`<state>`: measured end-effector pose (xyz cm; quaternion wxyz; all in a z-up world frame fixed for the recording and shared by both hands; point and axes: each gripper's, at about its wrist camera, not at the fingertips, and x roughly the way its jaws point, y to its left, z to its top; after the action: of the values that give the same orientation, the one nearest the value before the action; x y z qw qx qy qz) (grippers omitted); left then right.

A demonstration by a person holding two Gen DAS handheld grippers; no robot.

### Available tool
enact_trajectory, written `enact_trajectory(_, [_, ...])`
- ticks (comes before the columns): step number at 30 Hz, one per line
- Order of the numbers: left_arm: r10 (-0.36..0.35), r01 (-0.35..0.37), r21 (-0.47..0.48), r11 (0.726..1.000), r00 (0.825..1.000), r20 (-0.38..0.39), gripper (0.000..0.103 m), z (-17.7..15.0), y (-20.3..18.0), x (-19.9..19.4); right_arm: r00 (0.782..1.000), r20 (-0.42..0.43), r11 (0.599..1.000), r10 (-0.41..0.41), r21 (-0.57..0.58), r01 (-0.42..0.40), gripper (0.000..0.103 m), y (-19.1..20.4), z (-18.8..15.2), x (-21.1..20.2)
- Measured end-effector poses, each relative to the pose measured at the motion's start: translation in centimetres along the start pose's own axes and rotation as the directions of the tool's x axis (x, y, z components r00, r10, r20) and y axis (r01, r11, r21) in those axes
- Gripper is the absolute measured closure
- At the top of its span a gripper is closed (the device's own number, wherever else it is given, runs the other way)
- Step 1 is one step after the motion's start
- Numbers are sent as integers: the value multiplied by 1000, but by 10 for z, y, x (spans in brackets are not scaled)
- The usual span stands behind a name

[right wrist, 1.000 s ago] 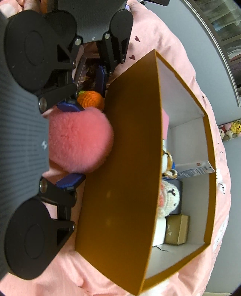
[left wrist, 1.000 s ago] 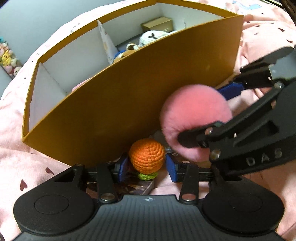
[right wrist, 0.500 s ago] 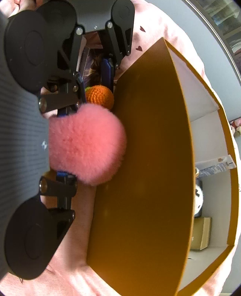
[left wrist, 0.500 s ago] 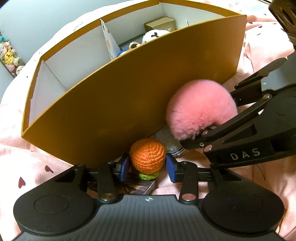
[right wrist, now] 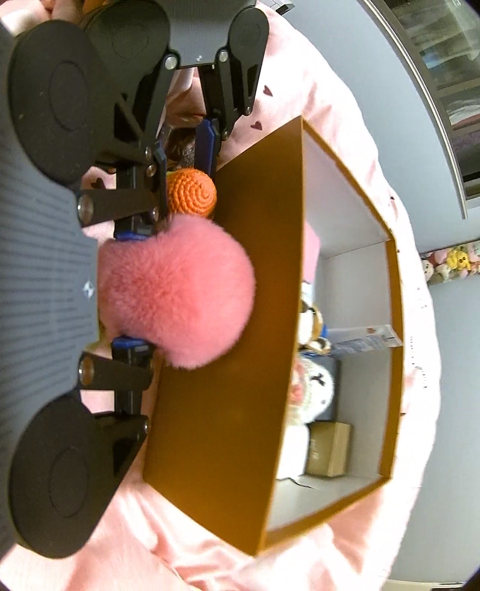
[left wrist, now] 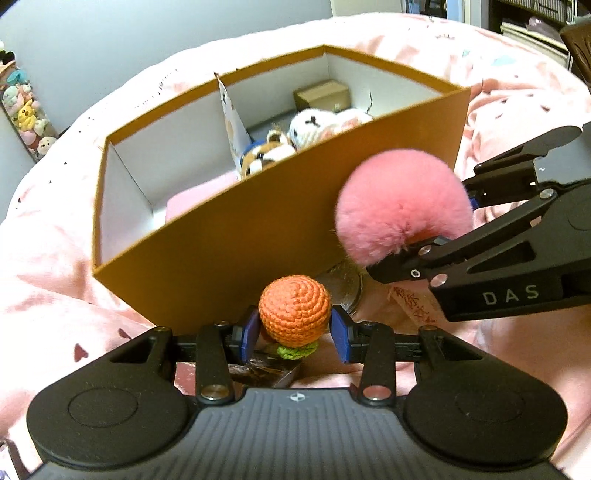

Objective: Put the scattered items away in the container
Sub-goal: 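Lift the pompom and orange ball and carry them over the orange box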

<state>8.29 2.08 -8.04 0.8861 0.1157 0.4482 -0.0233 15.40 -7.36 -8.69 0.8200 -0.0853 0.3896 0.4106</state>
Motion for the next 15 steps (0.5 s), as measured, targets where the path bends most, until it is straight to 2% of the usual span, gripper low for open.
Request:
enact_trajectory(2, [-8,8,-13,1000,1000,16,56,-10,12,-11,1000,17,1000,0,-4,0,57,3,3,-8])
enact_trajectory(6, [-22,24,-45,999,999,43,56,-18,11,-26,998,68,1000,0,-10,1,57,3,4,-28])
enact_trajectory(8, [-28,31,-62,998,998,55,56,5,10,-20,995,95,1000,0,-13,1,57,0,7,-37])
enact_trajectory(15, [-50,66,-120,991,991,126,56,11,19,-51,980,200,999,8,-41,0,57,5,18,-64])
